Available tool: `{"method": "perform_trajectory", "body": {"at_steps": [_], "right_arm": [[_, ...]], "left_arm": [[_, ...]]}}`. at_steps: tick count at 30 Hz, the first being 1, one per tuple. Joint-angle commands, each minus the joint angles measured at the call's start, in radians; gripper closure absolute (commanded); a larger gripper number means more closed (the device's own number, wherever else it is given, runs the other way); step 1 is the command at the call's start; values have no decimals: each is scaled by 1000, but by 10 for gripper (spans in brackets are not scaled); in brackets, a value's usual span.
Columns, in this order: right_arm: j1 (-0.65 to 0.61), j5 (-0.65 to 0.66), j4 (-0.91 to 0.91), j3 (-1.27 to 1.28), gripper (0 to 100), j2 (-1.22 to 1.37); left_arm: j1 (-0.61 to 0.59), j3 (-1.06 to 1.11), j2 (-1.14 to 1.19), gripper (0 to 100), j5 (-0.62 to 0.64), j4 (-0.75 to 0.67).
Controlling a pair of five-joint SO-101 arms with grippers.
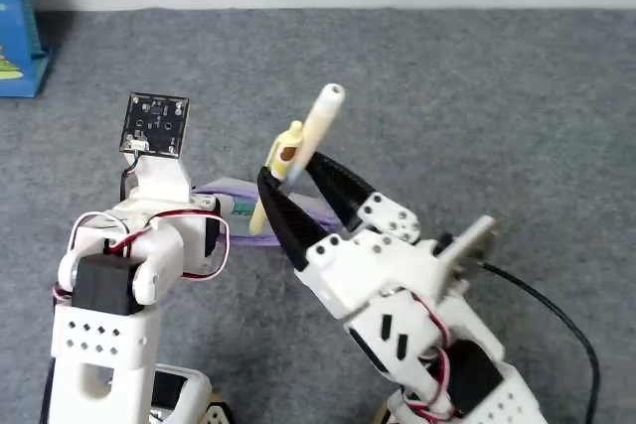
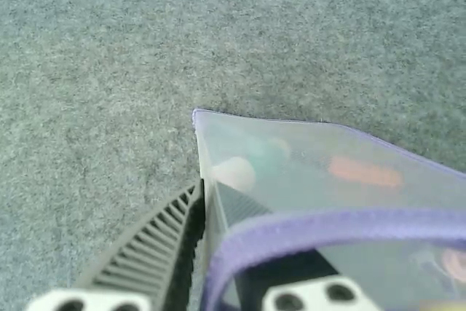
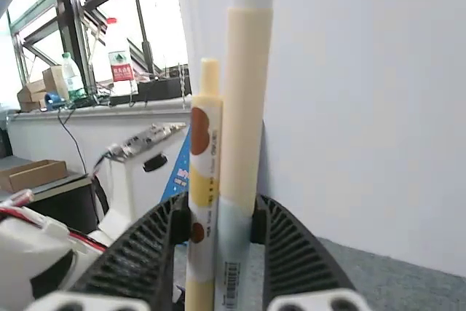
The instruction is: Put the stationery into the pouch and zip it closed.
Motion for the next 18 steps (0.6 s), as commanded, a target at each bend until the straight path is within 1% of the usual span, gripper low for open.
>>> {"method": "perform_trajectory", "body": {"at_steps": [1, 6, 10, 14, 15, 18], "right_arm": [[-5, 12, -90, 58, 991, -7], [-25, 14, -160, 155, 991, -10], [-71, 14, -163, 175, 991, -16], [-74, 14, -156, 190, 991, -10], [-74, 23, -156, 203, 991, -10], [-76, 123, -154, 250, 979, -10]], "left_arm": [[-5, -51, 6, 988, 14, -31], [-5, -51, 6, 988, 14, -31], [-5, -50, 6, 988, 14, -31], [-5, -50, 6, 988, 14, -31], [-5, -50, 6, 988, 14, -31], [-5, -50, 6, 988, 14, -31]]}}
